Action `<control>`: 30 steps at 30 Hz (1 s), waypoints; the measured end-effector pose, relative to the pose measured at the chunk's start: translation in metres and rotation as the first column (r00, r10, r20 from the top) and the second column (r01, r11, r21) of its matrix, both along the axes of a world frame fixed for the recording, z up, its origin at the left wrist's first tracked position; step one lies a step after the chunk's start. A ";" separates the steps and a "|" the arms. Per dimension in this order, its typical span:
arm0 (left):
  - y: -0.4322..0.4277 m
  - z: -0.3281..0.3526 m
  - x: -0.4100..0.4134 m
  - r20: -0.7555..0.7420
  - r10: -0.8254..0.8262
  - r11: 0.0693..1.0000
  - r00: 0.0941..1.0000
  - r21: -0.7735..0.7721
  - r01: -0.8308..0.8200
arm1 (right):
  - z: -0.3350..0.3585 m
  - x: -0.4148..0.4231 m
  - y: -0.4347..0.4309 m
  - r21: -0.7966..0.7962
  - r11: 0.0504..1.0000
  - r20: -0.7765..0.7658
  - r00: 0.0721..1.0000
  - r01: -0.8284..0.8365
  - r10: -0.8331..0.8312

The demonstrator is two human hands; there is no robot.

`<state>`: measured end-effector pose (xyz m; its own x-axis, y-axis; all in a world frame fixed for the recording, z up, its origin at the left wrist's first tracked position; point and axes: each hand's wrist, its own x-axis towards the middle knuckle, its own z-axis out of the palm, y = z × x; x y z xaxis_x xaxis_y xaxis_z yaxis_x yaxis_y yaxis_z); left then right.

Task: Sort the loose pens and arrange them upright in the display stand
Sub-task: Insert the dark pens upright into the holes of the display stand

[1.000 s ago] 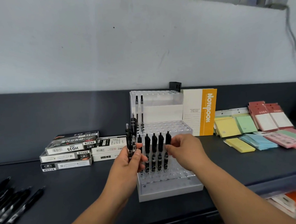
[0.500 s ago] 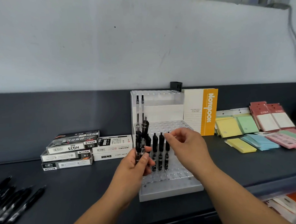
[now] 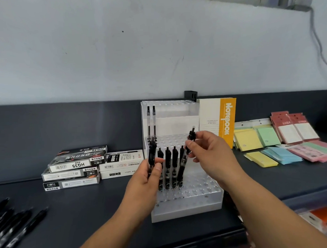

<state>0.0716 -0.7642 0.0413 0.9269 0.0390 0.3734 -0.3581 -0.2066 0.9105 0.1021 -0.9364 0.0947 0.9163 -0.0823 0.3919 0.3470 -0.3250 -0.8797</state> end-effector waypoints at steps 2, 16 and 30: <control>-0.003 0.001 0.002 -0.004 -0.015 1.000 1.000 -0.006 0.015 | -0.002 0.005 -0.006 -0.062 0.992 0.082 0.991 0.111 -0.106; -0.017 0.002 0.003 0.016 -0.009 0.996 1.000 -0.092 0.010 | -0.024 0.025 -0.009 -0.399 0.905 0.039 0.989 0.146 -0.142; -0.050 0.048 0.019 0.177 0.133 0.985 0.975 0.088 -0.150 | -0.023 0.037 -0.025 -0.492 0.870 -0.077 0.997 -0.038 0.000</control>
<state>0.0903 -0.8141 0.0888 0.8371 0.1196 0.5338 -0.4666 -0.3533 0.8108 0.1386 -0.9612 0.0714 0.9429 0.1221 0.3100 0.2998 -0.7167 -0.6296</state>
